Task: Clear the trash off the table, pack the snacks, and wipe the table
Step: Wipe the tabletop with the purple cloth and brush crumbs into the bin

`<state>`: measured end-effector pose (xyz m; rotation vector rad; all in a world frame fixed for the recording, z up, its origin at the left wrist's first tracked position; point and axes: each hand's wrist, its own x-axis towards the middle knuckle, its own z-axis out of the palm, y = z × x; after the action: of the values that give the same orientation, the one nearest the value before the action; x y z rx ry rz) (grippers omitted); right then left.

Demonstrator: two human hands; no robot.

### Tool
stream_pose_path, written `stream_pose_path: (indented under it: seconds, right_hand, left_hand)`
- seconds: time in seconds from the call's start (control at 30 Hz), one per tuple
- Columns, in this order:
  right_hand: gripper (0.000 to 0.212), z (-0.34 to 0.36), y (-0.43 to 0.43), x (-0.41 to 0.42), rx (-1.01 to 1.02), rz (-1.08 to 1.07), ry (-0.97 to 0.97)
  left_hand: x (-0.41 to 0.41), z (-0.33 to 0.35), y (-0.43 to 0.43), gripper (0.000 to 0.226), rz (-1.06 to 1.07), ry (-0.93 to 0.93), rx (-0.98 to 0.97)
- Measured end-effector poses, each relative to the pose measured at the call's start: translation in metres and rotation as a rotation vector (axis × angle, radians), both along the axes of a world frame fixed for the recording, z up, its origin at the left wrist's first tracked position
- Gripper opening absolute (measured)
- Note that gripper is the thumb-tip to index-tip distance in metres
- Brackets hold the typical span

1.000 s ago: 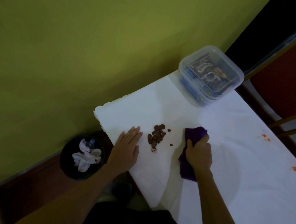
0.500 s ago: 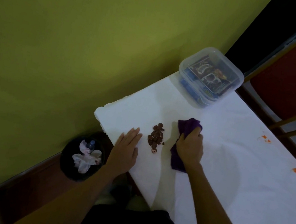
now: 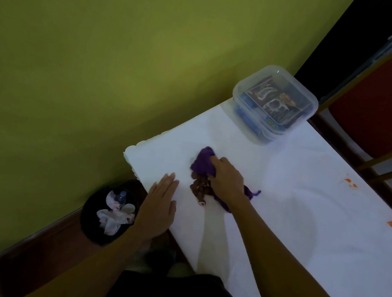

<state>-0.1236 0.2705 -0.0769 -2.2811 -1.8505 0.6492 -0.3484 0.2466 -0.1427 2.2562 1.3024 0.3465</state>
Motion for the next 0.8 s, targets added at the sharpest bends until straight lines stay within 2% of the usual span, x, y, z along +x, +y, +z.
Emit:
stream_pose_path:
  seconds: [0.07, 0.13, 0.23, 0.33, 0.43, 0.53, 0.67, 0.8]
  right_hand:
    - [0.031, 0.001, -0.002, -0.006, -0.023, 0.093, 0.014]
    - [0.032, 0.001, -0.011, -0.004, -0.004, 0.072, 0.030]
    - [0.033, -0.001, -0.030, 0.016, 0.029, -0.147, 0.069]
    - [0.032, -0.003, -0.051, 0.032, 0.014, -0.370, 0.019]
    - [0.034, -0.004, -0.068, 0.021, -0.033, -0.499, 0.050]
    - [0.037, -0.003, -0.072, -0.013, -0.033, -0.528, 0.110]
    - [0.040, -0.003, -0.066, -0.051, -0.017, -0.447, 0.205]
    - [0.040, 0.004, -0.069, -0.047, 0.074, -0.491, 0.238]
  left_hand:
    - [-0.001, -0.001, -0.004, 0.057, 0.035, 0.002, 0.003]
    - [-0.002, -0.001, -0.007, 0.055, 0.047, 0.005, 0.009]
    - [-0.003, 0.000, -0.008, 0.055, 0.050, 0.004, 0.010]
    - [-0.003, 0.001, -0.009, 0.056, 0.064, 0.022, -0.001]
    - [-0.002, 0.002, -0.012, 0.058, 0.073, 0.044, -0.012]
    - [-0.002, 0.003, -0.013, 0.061, 0.071, 0.072, -0.018]
    - [-0.002, 0.005, -0.014, 0.060, 0.058, 0.104, -0.015]
    - [-0.006, 0.012, -0.017, 0.062, 0.041, 0.126, -0.062]
